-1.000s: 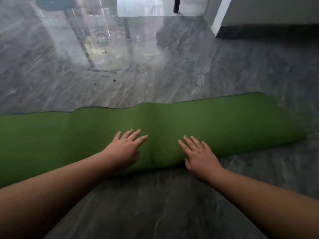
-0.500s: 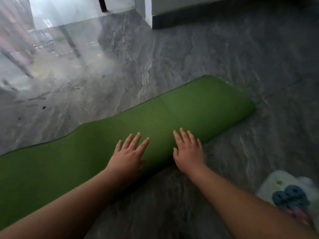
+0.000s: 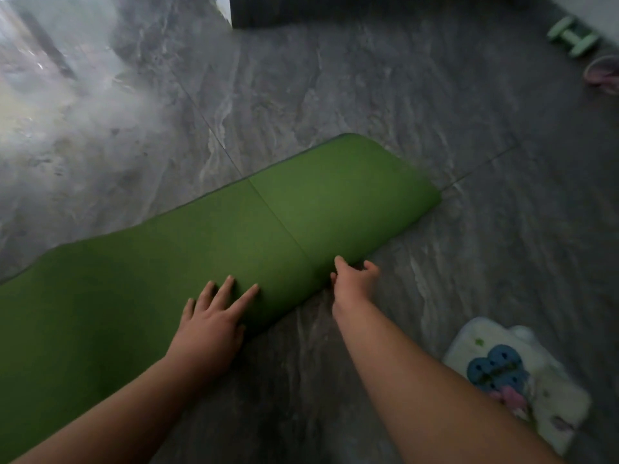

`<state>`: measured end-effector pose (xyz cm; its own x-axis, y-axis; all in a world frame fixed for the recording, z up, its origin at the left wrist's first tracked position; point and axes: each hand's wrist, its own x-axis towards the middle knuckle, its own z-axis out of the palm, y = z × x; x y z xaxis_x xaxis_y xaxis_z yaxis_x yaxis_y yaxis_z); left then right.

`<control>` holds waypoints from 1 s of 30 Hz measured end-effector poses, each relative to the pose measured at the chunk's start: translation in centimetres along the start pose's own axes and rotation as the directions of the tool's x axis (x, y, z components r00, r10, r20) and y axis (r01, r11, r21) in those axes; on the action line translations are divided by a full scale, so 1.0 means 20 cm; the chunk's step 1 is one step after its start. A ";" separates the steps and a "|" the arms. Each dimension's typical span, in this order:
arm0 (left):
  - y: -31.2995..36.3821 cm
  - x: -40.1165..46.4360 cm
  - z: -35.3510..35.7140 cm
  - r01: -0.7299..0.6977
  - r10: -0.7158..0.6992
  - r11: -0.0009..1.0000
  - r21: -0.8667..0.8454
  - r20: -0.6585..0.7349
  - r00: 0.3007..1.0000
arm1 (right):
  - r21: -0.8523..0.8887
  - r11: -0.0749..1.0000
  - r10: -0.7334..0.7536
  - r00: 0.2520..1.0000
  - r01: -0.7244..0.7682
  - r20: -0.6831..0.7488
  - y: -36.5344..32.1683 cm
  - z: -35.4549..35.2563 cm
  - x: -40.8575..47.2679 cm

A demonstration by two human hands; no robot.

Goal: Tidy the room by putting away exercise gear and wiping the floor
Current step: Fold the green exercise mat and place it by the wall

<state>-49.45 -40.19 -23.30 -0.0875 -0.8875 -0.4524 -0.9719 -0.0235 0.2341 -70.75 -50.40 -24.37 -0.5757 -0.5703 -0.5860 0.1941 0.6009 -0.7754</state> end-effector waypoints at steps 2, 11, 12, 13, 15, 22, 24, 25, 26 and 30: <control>0.01 -0.01 0.00 -0.009 0.008 1.000 -0.014 -0.025 1.000 | 0.105 0.994 0.027 0.998 -0.033 0.053 -0.02 0.01 0.03; 0.00 -0.03 0.01 -0.035 0.037 0.996 -0.081 0.021 0.999 | 0.233 0.953 -0.258 0.922 0.194 0.288 -0.15 0.02 -0.04; 0.00 -0.03 0.00 -0.037 0.039 0.994 -0.106 0.018 0.999 | 0.152 0.948 -0.313 0.906 0.280 0.284 -0.14 0.01 -0.05; -0.01 -0.03 -0.01 -0.038 0.039 0.990 -0.135 0.005 0.999 | 0.054 0.933 -0.355 0.888 0.355 0.291 -0.13 0.00 -0.06; -0.05 -0.07 -0.04 -0.041 0.034 0.982 -0.186 -0.041 0.999 | -0.124 0.878 -0.400 0.852 0.462 0.337 -0.11 -0.01 -0.09; -0.33 -0.39 -0.07 0.026 -0.082 0.956 -0.294 -0.179 0.980 | -0.451 0.585 -0.366 0.716 0.674 0.594 -0.02 -0.05 -0.30; -0.43 -0.50 -0.04 0.078 -0.139 0.956 -0.281 -0.206 0.969 | -0.357 0.464 -0.455 0.564 0.811 0.689 0.03 -0.06 -0.34; -0.46 -0.55 -0.03 0.105 -0.163 0.958 -0.266 -0.209 0.964 | -0.298 0.394 -0.470 0.470 0.869 0.747 0.06 -0.06 -0.34; -0.50 -0.59 0.00 0.138 -0.191 0.959 -0.247 -0.203 0.960 | -0.282 0.317 -0.454 0.406 0.906 0.793 0.09 -0.07 -0.34; -0.60 -0.80 0.11 0.247 -0.285 0.939 -0.241 -0.138 0.949 | -0.408 0.043 -0.378 0.393 0.912 0.838 0.21 -0.04 -0.39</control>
<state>-36.81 -24.80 -20.75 0.2241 -0.8987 -0.3770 -0.8812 -0.3521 0.3155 -66.14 -42.91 -22.95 0.3663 -0.9208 -0.1340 -0.8408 -0.2658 -0.4715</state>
